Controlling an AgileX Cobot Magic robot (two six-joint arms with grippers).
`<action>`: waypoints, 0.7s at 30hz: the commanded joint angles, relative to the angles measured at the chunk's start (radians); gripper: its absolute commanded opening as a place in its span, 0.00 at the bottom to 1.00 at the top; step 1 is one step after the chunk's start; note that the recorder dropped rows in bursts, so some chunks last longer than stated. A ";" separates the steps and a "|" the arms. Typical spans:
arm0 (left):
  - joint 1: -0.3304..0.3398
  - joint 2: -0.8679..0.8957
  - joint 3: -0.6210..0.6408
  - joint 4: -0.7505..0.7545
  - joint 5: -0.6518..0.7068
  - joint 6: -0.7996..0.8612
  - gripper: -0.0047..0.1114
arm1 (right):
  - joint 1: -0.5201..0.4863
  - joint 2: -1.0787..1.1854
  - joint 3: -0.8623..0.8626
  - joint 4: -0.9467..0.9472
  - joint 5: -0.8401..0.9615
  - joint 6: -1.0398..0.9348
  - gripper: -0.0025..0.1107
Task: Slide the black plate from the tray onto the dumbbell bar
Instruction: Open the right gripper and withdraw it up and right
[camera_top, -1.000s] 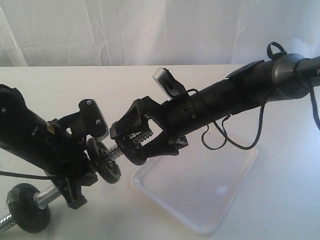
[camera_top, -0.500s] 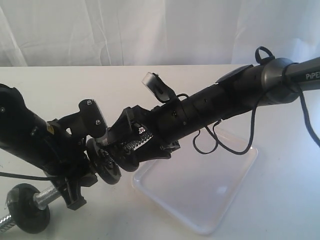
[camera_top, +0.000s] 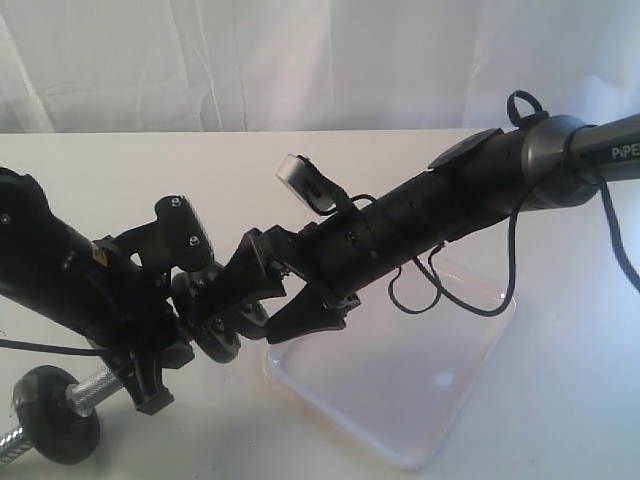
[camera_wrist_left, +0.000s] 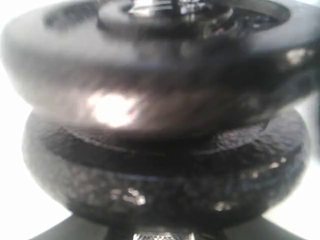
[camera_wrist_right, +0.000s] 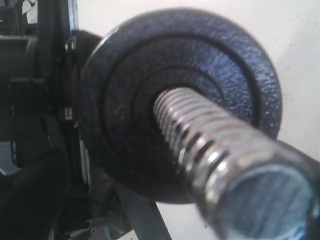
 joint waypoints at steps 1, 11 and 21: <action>-0.004 -0.035 -0.026 -0.057 -0.080 -0.018 0.04 | 0.002 -0.026 -0.004 0.059 0.086 -0.016 0.95; -0.004 -0.035 -0.026 -0.057 -0.078 -0.018 0.04 | -0.072 -0.026 -0.004 0.014 0.086 -0.013 0.95; -0.004 -0.035 -0.026 -0.057 -0.078 -0.018 0.04 | -0.130 -0.026 -0.004 0.010 0.086 -0.013 0.95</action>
